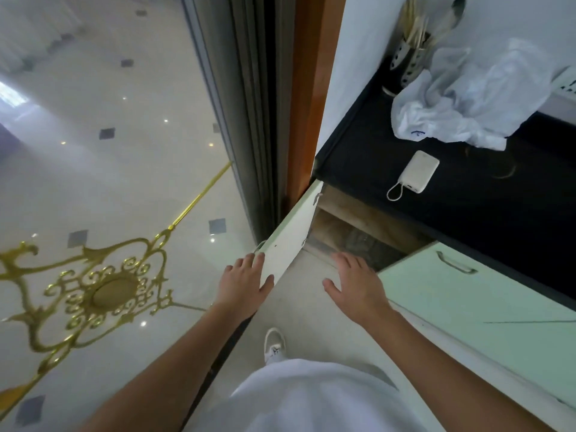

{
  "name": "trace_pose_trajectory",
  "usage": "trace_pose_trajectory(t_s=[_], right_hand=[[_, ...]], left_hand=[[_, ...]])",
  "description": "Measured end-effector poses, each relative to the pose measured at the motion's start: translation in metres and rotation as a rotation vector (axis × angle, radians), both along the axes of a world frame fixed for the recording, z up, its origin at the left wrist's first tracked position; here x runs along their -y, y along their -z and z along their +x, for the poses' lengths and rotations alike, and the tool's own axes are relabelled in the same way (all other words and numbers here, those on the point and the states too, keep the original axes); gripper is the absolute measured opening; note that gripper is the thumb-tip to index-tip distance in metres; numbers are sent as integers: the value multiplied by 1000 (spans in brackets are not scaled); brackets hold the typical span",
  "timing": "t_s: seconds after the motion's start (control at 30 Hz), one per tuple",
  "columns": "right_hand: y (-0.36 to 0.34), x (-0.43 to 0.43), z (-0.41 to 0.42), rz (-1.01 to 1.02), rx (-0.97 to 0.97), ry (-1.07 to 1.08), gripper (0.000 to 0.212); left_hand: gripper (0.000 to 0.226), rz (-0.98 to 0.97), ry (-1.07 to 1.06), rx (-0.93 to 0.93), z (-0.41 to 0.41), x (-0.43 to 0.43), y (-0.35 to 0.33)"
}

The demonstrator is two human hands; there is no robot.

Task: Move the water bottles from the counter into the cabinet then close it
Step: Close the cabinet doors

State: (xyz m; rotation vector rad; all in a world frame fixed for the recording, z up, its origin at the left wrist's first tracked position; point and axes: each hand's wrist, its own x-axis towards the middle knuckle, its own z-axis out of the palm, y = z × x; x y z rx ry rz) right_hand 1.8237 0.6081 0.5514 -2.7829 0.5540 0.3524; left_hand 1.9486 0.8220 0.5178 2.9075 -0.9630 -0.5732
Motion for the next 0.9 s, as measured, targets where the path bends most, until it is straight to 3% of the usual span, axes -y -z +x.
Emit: trace_pose_trajectory(t_s=[0.23, 0.4, 0.63, 0.77, 0.9], right_hand=[[1, 8, -3, -11, -30, 105, 60], [8, 16, -12, -6, -80, 166, 60], [31, 22, -8, 118, -93, 239, 59], [48, 20, 2, 264, -100, 279, 59], [66, 20, 7, 359, -91, 353, 56]], left_hand=[[54, -40, 118, -87, 16, 4, 18], [55, -86, -30, -117, 23, 9, 30], [45, -329, -261, -319, 21, 23, 35], [41, -301, -156, -409, -1, 40, 50], [47, -238, -40, -352, -13, 58, 59]])
